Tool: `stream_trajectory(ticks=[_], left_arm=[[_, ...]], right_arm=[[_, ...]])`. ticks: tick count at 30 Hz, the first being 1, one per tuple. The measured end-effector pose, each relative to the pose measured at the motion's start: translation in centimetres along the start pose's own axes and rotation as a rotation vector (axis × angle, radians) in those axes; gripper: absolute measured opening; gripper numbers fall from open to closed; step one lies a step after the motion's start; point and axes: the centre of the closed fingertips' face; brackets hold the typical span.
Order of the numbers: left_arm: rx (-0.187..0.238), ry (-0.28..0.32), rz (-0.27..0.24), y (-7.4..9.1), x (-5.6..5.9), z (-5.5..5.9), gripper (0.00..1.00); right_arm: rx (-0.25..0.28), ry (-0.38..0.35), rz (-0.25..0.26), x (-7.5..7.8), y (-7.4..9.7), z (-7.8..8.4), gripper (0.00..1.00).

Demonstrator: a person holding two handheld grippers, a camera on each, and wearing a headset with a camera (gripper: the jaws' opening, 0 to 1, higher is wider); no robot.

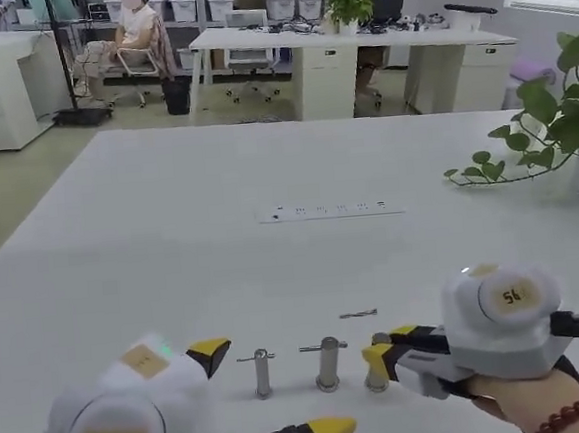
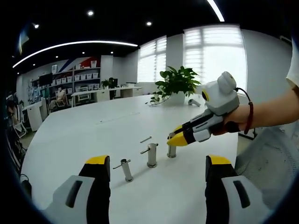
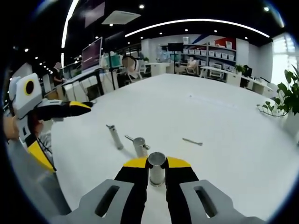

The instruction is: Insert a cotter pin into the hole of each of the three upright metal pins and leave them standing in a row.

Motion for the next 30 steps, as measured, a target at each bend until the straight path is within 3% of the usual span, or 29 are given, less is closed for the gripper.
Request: stream_trajectory(ticks=[20, 30], left_arm=[[0.002, 0.007, 0.016, 0.2, 0.3, 0.2, 0.80], [-0.005, -0.001, 0.021, 0.0, 0.5, 0.3, 0.79]], right_arm=[[-0.017, -0.053, 0.054, -1.1, -0.4, 2.1, 0.14], [-0.004, -0.048, 0.064, -1.2, -0.1, 2.0, 0.14]])
Point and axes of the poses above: the centre of the closed fingertips' face, and the gripper's own axes: y roughly backward along the fingers, x roughly to its right, z roughly out of its underside, and after that the axes turned 7 degrees about -x, right-handed
